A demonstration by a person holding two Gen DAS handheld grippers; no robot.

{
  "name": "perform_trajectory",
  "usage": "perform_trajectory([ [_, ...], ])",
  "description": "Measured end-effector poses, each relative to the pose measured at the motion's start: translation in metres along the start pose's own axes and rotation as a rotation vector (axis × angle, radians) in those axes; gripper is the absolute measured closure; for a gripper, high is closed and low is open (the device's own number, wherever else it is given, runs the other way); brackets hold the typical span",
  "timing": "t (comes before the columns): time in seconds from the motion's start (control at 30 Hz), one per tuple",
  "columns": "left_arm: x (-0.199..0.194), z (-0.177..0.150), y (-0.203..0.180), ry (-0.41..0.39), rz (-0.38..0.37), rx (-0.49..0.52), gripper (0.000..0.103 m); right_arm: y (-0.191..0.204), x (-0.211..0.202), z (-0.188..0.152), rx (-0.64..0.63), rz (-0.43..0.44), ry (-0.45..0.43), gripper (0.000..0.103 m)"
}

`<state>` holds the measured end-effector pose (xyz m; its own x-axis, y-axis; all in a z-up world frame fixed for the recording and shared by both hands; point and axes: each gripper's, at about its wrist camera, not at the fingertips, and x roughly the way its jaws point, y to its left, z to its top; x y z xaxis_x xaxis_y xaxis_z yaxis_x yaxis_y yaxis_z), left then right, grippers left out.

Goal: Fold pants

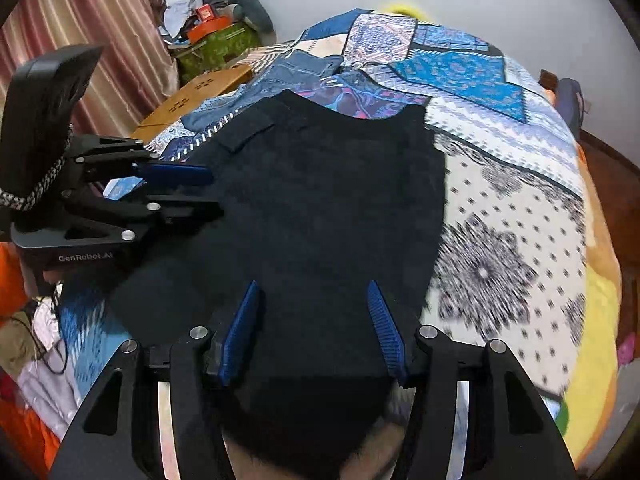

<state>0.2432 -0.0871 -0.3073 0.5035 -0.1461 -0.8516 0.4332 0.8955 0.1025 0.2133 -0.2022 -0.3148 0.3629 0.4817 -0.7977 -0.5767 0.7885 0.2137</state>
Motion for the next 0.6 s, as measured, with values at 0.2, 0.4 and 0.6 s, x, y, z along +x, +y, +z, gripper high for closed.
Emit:
perform_trajectory([
  [0.2,-0.016,-0.026,0.021,0.009,-0.011,-0.075,0.061,-0.01,-0.026,-0.02,0.047,-0.026,-0.014,0.05],
  [0.4,-0.033,-0.035,0.042,0.011,0.049,-0.128,0.05,-0.017,-0.04,-0.026,0.084,-0.022,-0.021,0.05],
  [0.6,-0.05,-0.031,0.081,0.002,0.054,-0.269,0.04,-0.021,-0.059,-0.016,0.051,-0.142,-0.052,0.049],
])
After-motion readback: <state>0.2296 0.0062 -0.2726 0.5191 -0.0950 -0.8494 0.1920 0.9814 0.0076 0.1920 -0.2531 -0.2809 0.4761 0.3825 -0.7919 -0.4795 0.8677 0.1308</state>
